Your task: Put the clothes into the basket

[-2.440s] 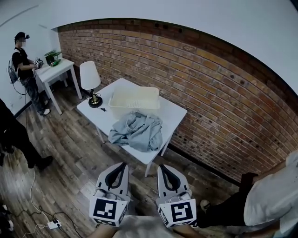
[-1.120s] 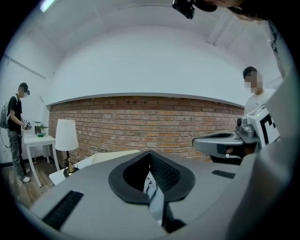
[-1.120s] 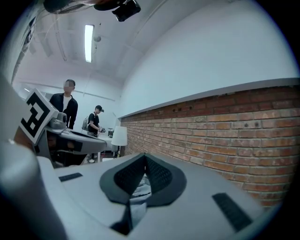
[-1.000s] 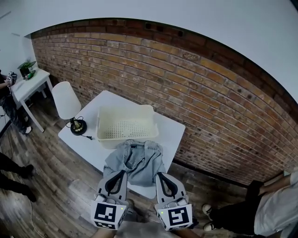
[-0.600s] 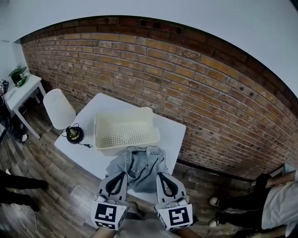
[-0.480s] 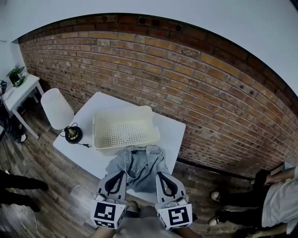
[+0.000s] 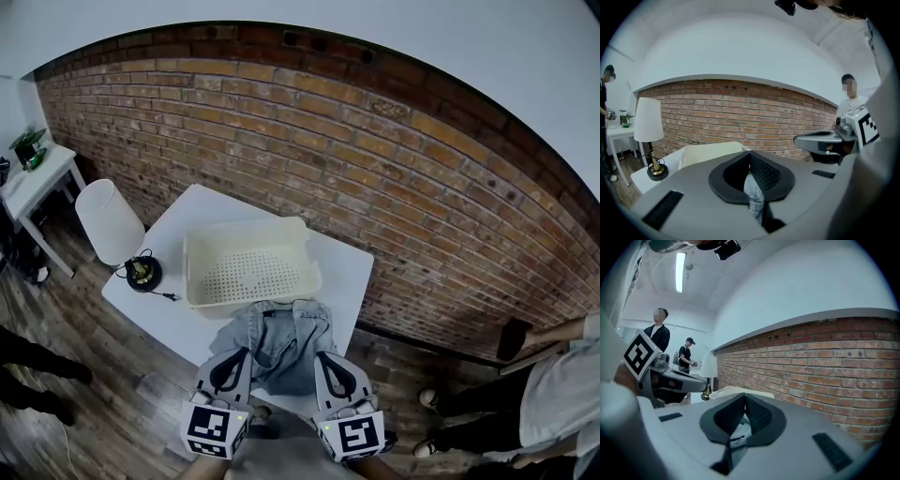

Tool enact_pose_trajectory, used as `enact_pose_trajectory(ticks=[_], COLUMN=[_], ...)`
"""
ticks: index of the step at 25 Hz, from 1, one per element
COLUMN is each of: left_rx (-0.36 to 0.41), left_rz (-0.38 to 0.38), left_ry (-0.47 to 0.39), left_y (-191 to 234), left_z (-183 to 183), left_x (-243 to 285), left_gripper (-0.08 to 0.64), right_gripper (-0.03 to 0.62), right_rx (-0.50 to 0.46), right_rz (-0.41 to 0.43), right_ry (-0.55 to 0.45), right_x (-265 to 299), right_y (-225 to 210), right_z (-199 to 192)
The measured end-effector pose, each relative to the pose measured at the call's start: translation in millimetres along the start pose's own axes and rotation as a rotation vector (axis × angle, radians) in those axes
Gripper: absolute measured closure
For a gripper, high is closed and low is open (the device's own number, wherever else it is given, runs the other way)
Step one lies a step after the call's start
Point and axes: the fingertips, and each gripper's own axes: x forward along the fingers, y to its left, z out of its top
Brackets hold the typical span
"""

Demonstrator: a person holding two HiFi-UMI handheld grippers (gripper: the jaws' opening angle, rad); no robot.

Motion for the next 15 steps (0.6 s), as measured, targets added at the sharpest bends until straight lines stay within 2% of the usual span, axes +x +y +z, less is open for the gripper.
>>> enact_pose_trajectory(ticks=[5,9,10,13,15], left_rx=[0.001,0.018,0.012,-0.021,-0.037], left_rz=[0.001,0.030,0.033,0.020,0.009], left_ry=[0.062,0.122,0.139,0.194,0.229], left_y=[13,29,33,39,41], left_z=[-19,-44,-51,-70,-82], left_x=[16,23,24,30,33], left_gripper=[0.549,0.546,0.536,0.422,0.404], right_gripper=[0.584,0.583,0.582,0.545,0.502], right_rx=[0.018,0.025,0.024,0.017,0.025], right_rz=[0.034,0.068,0.072,0.087,0.098], right_ry=[0.023,0.072,0.079,0.107,0.127], right_x=[15,25,27,31,35], right_y=[-11,-17,-18,-21,-23], right_z=[-19,-36,-41,-54,-62])
